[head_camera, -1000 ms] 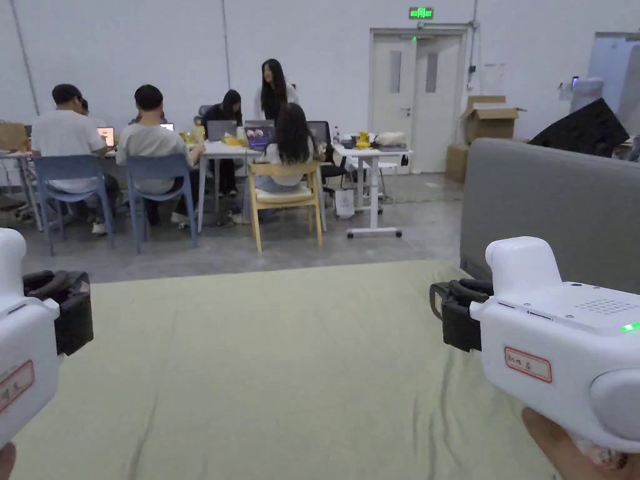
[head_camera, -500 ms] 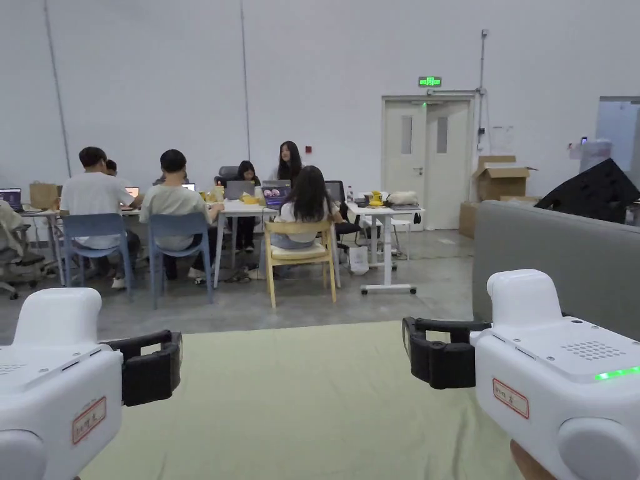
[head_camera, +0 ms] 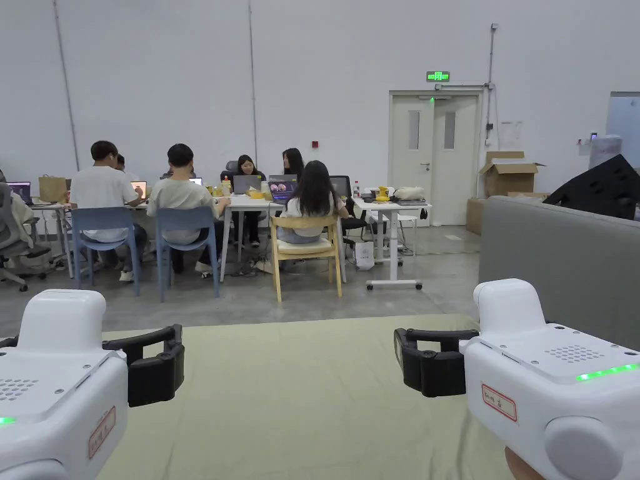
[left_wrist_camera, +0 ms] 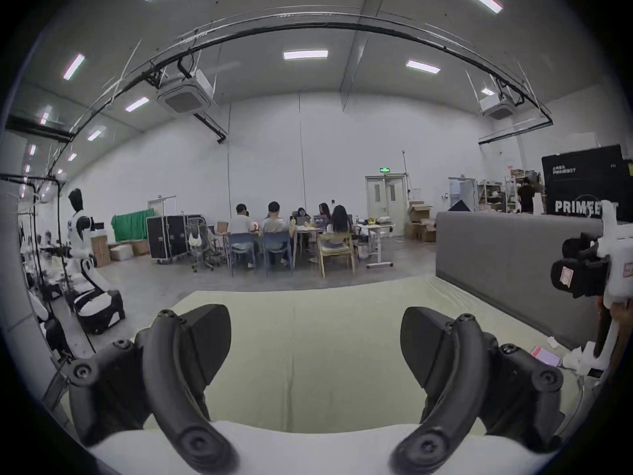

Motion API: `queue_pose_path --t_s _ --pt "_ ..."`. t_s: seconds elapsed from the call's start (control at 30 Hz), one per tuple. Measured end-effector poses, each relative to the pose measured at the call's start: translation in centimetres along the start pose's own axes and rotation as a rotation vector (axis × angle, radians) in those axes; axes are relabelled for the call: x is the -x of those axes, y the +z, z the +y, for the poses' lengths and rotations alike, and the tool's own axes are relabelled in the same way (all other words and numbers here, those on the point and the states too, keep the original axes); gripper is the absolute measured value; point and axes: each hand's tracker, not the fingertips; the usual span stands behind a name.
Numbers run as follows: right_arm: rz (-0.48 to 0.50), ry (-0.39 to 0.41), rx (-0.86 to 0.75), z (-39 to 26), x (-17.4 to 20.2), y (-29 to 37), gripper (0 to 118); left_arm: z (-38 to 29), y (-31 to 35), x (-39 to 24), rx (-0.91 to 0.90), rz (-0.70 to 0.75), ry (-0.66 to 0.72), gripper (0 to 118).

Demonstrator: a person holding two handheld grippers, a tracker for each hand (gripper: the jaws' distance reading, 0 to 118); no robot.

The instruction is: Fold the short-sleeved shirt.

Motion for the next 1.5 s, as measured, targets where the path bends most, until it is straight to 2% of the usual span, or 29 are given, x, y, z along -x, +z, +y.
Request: queue_pose_path --t_s 0.2,0.37,0.57,0.8,0.97,1.07,1.3,1.5 --pt "-0.055 0.016 0.002 -0.7 0.7 -0.4 118 -0.5 -0.3 0.3 -0.011 -0.052 0.08 107" --pt "-0.098 0.035 -0.004 -1.3 0.6 -0.9 118 -1.4 -0.8 0.0 -0.029 0.016 0.018 110" --pt "-0.066 -0.033 -0.018 -1.0 0.3 -1.0 118 -1.1 -1.3 0.2 0.012 -0.052 0.061 110" --pt "-0.085 0.014 -0.026 -1.0 1.0 -0.9 118 -1.8 -1.8 0.5 0.011 0.0 0.065 110" --pt "-0.06 -0.038 -0.005 -0.9 1.1 -1.1 118 -1.9 -2.0 0.8 0.018 -0.006 0.074 110" --pt "-0.084 -0.03 -0.002 -1.0 1.4 -1.2 118 -2.0 -1.8 0.5 0.026 -0.009 0.07 110" --pt "-0.033 -0.04 -0.023 -1.3 1.2 -0.9 118 -2.1 -1.7 0.2 0.026 -0.009 0.075 110" --pt "-0.075 0.001 -0.036 -1.4 1.4 -0.7 118 -2.2 -1.9 0.3 0.025 -0.005 0.073 110"
